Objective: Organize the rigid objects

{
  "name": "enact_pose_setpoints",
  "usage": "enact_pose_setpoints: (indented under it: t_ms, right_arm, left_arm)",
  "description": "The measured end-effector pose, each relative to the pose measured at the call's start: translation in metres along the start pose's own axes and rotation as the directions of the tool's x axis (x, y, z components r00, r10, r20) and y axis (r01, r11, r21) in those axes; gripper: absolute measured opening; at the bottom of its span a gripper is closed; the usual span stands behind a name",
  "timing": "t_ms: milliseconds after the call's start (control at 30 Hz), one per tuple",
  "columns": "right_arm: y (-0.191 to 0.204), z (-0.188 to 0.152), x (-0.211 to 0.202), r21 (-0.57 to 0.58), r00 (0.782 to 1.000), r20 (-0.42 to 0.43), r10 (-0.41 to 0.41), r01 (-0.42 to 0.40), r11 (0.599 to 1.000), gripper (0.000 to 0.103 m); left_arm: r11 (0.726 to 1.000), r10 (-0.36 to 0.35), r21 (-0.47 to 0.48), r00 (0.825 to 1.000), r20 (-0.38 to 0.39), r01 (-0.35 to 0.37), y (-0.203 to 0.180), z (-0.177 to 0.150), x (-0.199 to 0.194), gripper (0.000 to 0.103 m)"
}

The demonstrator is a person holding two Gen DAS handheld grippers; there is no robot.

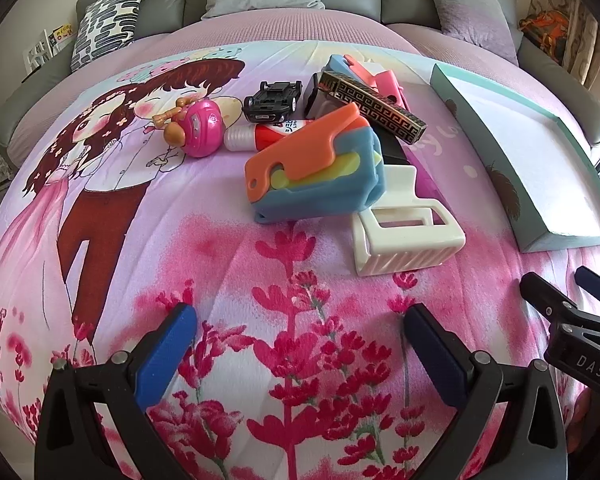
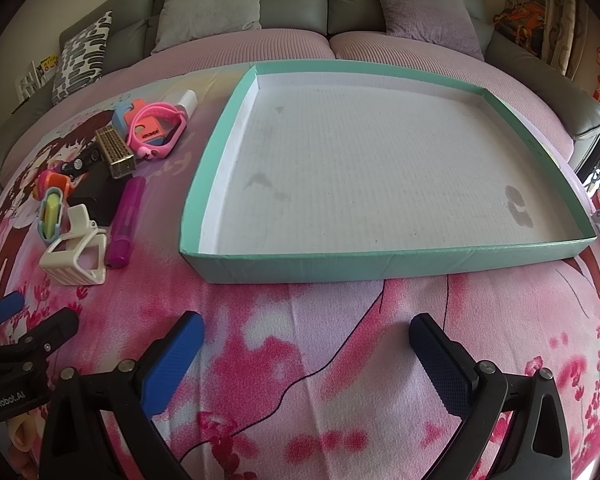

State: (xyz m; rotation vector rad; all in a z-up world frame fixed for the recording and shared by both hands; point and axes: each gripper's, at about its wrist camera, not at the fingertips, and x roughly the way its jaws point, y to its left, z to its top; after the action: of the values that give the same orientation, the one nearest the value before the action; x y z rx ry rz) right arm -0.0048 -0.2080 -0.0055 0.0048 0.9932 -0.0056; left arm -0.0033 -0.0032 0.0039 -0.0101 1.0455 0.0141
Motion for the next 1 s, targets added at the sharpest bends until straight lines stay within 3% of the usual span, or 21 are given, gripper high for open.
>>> enact_pose_setpoints:
  t_ms: [267,400,633,700,900,1000]
  right_arm:
    - [-0.002,0.003,-0.004,0.004,1.000,-0.009,0.015,-0.015,1.000,0.103]
    - [-0.004,0.009,-0.016,0.004,0.999,-0.009,0.054,-0.054,0.999,0.103]
    - [0.004,0.044,-0.056,-0.058,0.993,0.102,0.050,-0.044,0.997,0.103]
    - [0.011,0.057,-0.063,-0.071,0.989,0.129,0.075,-0.066,0.995,0.103]
    - [0.043,0.090,-0.063,-0.099,0.976,0.153,0.154,-0.140,0.985,0.103]
    - [0.056,0.095,-0.060,-0.115,0.976,0.147,0.162,-0.146,0.983,0.103]
  left_arm:
    - [0.999,-0.038,-0.006,0.999,-0.018,0.038,0.002,0.003,-0.005,0.103]
    - [0.998,-0.058,-0.007,0.998,0.013,0.058,0.004,0.014,-0.021,0.103]
    - [1.000,-0.018,-0.001,0.993,0.113,0.019,0.013,0.066,-0.054,0.103]
    - [1.000,-0.009,-0.014,0.994,0.108,0.011,0.018,0.083,-0.057,0.103]
    - [0.985,-0.045,-0.162,0.996,0.075,0.057,0.044,0.117,-0.049,0.103]
    - [0.980,-0.008,-0.196,0.998,0.066,0.021,0.049,0.117,-0.044,0.103]
